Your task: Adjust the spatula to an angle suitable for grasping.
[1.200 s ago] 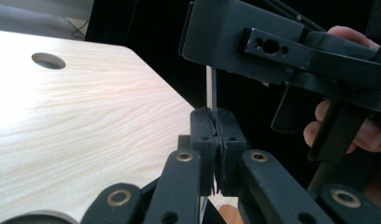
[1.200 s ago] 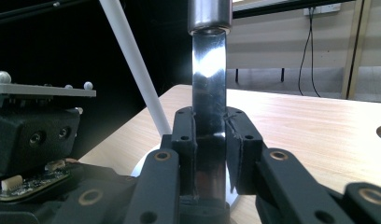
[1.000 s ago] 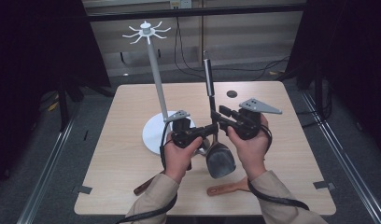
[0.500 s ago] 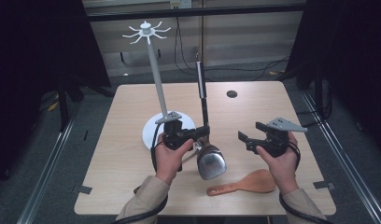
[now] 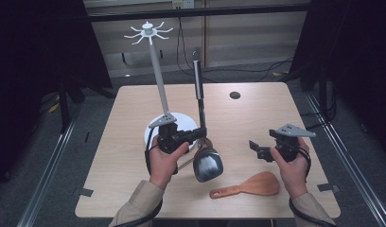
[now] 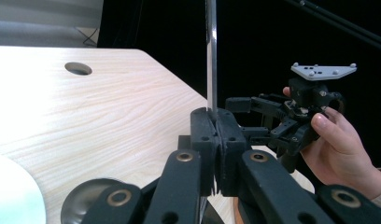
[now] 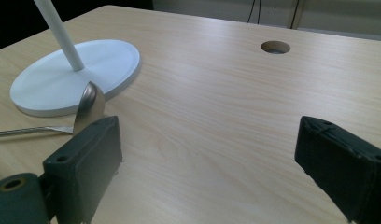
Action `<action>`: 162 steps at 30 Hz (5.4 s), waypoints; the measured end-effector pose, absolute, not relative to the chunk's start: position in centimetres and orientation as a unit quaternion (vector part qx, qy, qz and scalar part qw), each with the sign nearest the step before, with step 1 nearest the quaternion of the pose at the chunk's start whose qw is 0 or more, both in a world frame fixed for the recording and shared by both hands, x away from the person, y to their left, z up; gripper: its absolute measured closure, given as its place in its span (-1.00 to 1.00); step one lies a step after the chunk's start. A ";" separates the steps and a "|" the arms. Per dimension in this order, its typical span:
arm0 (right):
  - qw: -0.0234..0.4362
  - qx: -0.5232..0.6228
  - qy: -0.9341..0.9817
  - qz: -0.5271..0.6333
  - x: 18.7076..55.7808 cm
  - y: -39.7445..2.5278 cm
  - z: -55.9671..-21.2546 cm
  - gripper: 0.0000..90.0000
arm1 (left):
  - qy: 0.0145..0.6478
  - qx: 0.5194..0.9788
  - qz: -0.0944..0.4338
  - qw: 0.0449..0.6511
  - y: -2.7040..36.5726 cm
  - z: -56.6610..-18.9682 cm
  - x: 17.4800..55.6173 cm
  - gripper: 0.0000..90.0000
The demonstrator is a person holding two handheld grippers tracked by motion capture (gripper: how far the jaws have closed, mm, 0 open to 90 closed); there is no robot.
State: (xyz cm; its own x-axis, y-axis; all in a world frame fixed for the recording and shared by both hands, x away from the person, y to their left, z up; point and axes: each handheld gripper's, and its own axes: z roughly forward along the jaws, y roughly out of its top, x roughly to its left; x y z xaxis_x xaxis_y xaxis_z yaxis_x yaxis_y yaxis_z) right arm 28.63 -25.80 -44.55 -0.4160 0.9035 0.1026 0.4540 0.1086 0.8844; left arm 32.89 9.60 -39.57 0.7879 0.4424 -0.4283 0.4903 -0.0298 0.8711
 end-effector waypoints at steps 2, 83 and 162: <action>0.245 0.483 0.705 0.458 28.6 -25.8 -44.5 -0.85 | 0.322 0.717 -0.020 0.619 9.9 -39.5 32.8 0.96; 0.235 0.480 0.710 0.459 28.6 -26.2 -44.4 -0.83 | 0.299 0.691 0.065 0.654 17.9 -37.7 33.2 0.96; 0.231 0.484 0.704 0.466 28.4 -26.9 -44.5 -0.83 | 0.330 0.679 0.125 0.644 18.7 -39.0 38.5 0.61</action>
State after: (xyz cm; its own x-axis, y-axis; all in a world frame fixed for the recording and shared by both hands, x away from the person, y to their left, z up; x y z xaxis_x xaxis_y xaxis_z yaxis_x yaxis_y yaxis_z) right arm 28.40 -26.89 -44.45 -0.4242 0.8967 0.1262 0.4662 0.0968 0.8793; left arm 38.51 18.74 -38.97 0.7511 0.6091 -0.2546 0.2859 0.0475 0.9571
